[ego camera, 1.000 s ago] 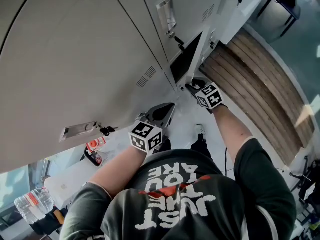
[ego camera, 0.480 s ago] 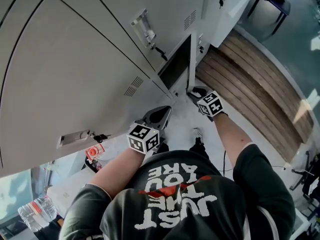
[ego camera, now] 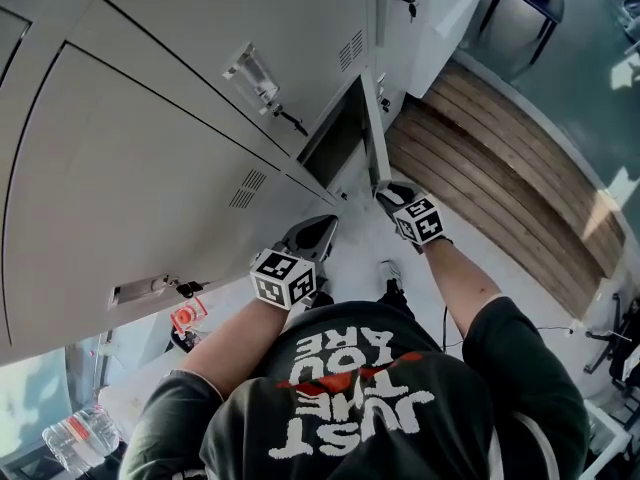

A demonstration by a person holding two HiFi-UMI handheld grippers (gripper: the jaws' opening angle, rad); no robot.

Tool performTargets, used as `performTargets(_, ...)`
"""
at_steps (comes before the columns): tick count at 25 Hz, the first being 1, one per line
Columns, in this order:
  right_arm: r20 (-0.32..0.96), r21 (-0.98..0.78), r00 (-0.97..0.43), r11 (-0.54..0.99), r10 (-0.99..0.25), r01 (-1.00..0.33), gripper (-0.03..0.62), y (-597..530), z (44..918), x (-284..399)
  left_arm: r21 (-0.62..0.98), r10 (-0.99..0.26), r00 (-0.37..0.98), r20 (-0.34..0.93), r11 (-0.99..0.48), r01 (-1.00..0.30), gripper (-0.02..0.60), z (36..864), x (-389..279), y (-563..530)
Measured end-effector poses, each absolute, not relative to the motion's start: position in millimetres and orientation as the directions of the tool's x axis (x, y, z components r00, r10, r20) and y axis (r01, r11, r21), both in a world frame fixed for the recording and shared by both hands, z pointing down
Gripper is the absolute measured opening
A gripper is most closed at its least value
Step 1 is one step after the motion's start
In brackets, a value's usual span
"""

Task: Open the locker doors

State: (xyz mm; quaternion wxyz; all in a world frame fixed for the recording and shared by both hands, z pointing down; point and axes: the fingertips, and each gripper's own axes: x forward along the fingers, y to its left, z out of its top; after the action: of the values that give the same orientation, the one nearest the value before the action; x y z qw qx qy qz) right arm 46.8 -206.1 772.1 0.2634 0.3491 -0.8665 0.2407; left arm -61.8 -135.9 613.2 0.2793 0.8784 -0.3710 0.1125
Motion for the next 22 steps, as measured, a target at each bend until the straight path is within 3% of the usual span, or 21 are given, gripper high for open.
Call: performTargets(22, 0.663, -0.116, -0.47, 0.54, -0.582, -0.834, 0.161, -221, 770, 138, 0.407, -0.579, 0.703, 0.413, -0.573, -0.711, 0.0, 611, -41, -154)
